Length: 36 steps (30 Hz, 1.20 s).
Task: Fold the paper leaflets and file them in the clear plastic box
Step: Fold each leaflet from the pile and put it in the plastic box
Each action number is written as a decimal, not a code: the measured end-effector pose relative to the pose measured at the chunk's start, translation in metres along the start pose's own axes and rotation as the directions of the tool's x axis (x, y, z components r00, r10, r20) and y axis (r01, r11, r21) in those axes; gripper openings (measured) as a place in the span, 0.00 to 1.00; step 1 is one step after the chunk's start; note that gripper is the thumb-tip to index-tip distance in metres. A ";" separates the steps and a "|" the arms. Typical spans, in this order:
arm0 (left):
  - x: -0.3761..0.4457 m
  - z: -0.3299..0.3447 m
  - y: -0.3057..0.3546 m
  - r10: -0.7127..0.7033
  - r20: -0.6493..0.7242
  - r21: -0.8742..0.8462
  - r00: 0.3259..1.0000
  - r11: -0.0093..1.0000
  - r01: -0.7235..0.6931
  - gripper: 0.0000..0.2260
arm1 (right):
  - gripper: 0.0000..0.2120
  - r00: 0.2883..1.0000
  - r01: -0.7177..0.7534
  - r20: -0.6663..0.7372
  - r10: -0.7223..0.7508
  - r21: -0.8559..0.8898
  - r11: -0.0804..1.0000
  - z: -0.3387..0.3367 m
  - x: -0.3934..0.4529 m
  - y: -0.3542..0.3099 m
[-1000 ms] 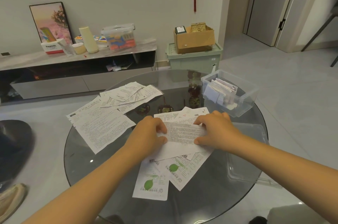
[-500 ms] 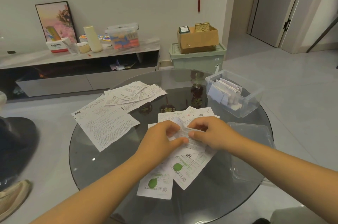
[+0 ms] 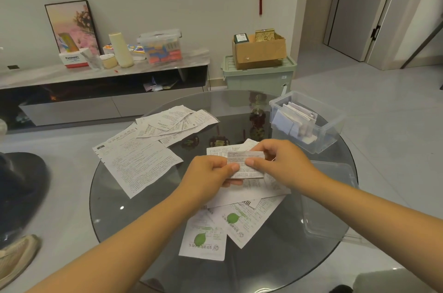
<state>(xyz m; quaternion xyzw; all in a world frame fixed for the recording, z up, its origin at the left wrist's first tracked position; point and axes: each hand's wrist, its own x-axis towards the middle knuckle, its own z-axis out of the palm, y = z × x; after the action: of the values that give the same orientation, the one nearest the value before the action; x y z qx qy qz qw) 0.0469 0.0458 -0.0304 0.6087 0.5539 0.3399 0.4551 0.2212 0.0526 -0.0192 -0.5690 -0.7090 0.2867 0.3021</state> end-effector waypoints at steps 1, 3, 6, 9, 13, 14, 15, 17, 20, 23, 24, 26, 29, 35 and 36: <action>0.000 0.001 0.001 -0.005 0.007 -0.021 1.000 1.000 0.005 0.06 | 0.05 1.000 -0.028 0.004 0.028 0.021 0.999 -0.001 0.001 -0.001; -0.001 0.001 0.002 0.000 0.013 -0.042 1.000 0.999 0.000 0.05 | 0.05 0.998 -0.068 0.017 0.067 0.054 0.996 -0.004 0.002 -0.003; -0.001 0.003 0.004 0.001 0.025 -0.062 1.000 0.998 0.001 0.04 | 0.07 0.993 -0.115 0.043 0.111 0.087 0.990 -0.009 0.003 -0.004; 0.003 0.004 0.009 -0.007 0.012 -0.069 1.000 0.998 0.008 0.04 | 0.07 0.985 -0.139 0.118 0.128 0.089 0.986 -0.019 0.003 -0.006; 0.010 0.003 0.020 0.041 0.004 -0.029 0.999 0.999 -0.041 0.04 | 0.07 0.976 -0.133 0.180 0.122 0.048 0.990 -0.038 0.006 -0.009; 0.012 0.004 0.023 0.058 -0.001 -0.015 0.998 0.998 -0.058 0.03 | 0.07 0.976 -0.128 0.181 0.120 0.037 0.991 -0.044 0.008 -0.010; 0.015 0.004 0.026 0.075 -0.005 -0.002 0.997 0.997 -0.075 0.02 | 0.06 0.979 -0.123 0.169 0.117 0.027 0.992 -0.049 0.009 -0.010; 0.020 0.007 0.034 0.099 0.005 0.028 0.995 0.995 -0.099 0.06 | 0.06 0.988 -0.114 0.110 0.111 0.027 0.993 -0.061 0.013 -0.011; 0.033 0.011 0.045 0.100 -0.014 0.066 0.995 0.993 -0.099 0.13 | 0.04 0.992 -0.120 -0.036 0.121 0.041 0.992 -0.080 0.023 -0.006; 0.046 0.017 0.055 0.138 -0.021 0.177 0.990 0.975 -0.132 0.12 | 0.02 0.976 -0.149 -0.151 0.155 0.052 0.988 -0.092 0.035 0.007; 0.053 0.020 0.060 0.159 -0.012 0.199 0.987 0.968 -0.153 0.11 | 0.02 0.966 -0.157 -0.203 0.162 0.037 0.987 -0.096 0.039 0.011; 0.067 0.027 0.069 0.196 0.012 0.220 0.981 0.956 -0.194 0.09 | 0.02 0.931 -0.171 -0.333 0.147 -0.043 0.984 -0.103 0.044 0.020; 0.092 0.040 0.079 0.220 0.050 0.235 0.974 0.945 -0.226 0.09 | 0.04 0.868 -0.185 -0.488 0.097 -0.134 0.974 -0.112 0.050 0.032; 0.142 0.076 0.093 0.325 0.257 0.487 0.910 0.770 -0.412 0.14 | 0.05 0.827 -0.333 -0.557 0.078 -0.372 0.866 -0.122 0.062 0.057; 0.148 0.082 0.097 0.341 0.319 0.544 0.884 0.698 -0.465 0.16 | 0.06 0.820 -0.349 -0.567 0.078 -0.387 0.853 -0.123 0.064 0.060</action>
<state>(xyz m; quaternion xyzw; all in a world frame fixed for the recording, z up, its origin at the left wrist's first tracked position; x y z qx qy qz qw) 0.1803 0.1795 0.0179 0.8584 0.4383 0.1749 0.2010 0.3410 0.1345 0.0221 -0.7599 -0.5746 -0.0315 0.3022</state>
